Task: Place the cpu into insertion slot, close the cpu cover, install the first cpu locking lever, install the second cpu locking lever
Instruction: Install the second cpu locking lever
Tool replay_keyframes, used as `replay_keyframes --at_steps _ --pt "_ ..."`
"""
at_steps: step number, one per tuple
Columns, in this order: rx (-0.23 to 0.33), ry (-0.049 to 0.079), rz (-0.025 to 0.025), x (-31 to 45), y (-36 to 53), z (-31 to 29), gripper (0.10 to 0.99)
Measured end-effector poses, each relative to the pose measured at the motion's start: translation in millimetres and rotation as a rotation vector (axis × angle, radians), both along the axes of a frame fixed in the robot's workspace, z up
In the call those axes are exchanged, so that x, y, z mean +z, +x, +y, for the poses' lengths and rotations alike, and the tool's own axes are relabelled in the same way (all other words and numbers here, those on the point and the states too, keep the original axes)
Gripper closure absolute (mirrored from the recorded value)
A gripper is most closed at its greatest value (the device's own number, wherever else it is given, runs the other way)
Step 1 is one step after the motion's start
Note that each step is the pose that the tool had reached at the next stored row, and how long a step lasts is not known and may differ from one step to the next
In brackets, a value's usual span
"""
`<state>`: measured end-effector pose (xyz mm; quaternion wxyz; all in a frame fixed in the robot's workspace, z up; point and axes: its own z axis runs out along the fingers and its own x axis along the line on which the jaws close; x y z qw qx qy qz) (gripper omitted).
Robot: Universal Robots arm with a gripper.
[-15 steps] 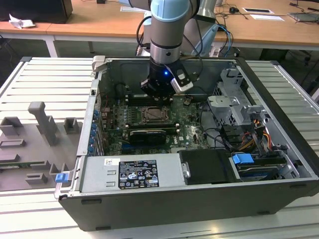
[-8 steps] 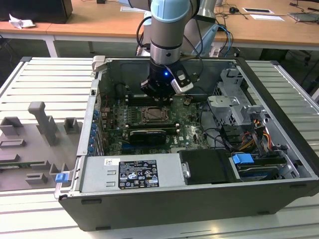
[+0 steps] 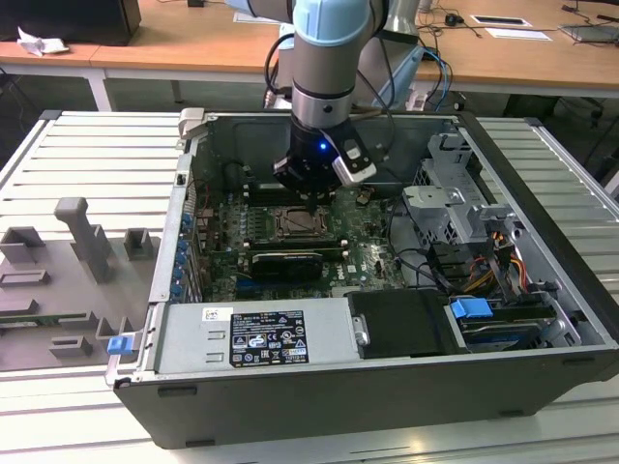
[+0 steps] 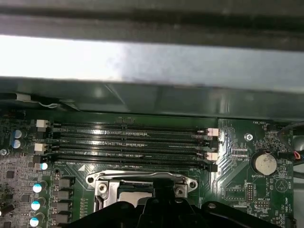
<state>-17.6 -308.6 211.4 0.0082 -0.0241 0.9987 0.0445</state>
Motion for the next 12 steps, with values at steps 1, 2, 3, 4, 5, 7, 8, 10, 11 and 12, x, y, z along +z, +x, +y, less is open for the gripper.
replay_keyframes --at_steps 1,2,3,4,5,7,8,10,11,12 --pt "0.0 0.0 0.0 0.0 0.0 -1.1 0.98" --pt "0.0 0.0 0.0 0.0 0.0 -1.7 0.98" --pt "0.0 0.0 0.0001 0.0 0.0 -3.1 0.98" --pt "0.0 0.0 0.0 0.0 0.0 -4.3 0.98" --pt "0.0 0.0 0.0 0.0 0.0 -5.1 0.98" --pt "0.0 0.0 0.0 0.0 0.0 -6.4 0.98" --pt "0.0 0.0 0.0001 0.0 0.0 -6.9 0.98" --pt "0.0 0.0 0.0001 0.0 0.0 -9.1 0.98" --pt "0.0 0.0 0.0 0.0 0.0 -9.6 0.98" --pt "0.0 0.0 0.0001 0.0 0.0 -10.1 0.98"
